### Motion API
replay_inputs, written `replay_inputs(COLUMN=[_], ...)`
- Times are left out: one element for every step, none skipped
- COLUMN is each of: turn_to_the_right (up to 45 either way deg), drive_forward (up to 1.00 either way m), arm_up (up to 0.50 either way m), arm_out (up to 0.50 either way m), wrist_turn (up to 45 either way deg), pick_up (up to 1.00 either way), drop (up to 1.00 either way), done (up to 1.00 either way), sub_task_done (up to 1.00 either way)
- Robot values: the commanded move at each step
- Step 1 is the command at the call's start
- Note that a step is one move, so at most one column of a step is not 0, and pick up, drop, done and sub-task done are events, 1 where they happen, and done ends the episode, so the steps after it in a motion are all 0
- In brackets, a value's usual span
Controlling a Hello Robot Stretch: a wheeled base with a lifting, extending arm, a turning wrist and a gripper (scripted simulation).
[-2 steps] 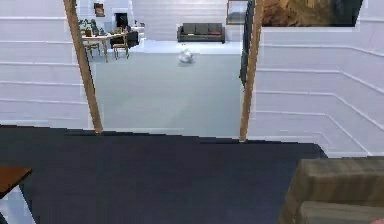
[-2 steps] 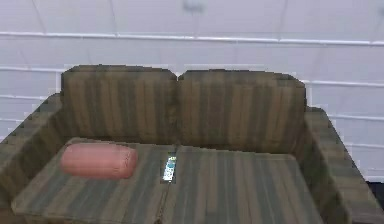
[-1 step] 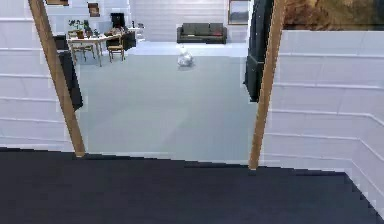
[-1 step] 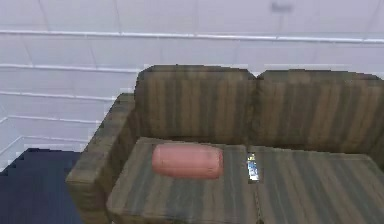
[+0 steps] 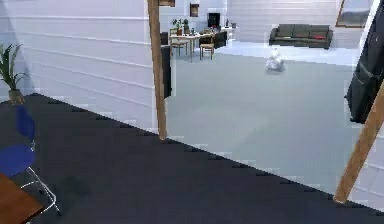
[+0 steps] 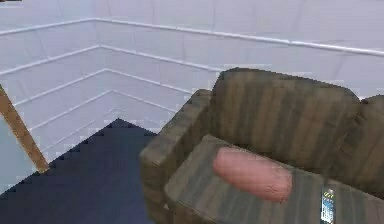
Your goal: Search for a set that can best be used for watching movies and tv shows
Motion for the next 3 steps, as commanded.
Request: replay_inputs(turn_to_the_right=[0.0, 0.0, 0.0], drive_forward=[1.00, 1.00, 0.55], arm_up=[0.00, 0.00, 0.00], arm_out=[0.00, 0.00, 0.00], wrist_turn=[0.0, 0.0, 0.0], pick_up=[0.00, 0.00, 0.00], drop=[0.00, 0.00, 0.00], done=[0.00, 0.00, 0.00], sub_task_done=[0.00, 0.00, 0.00])
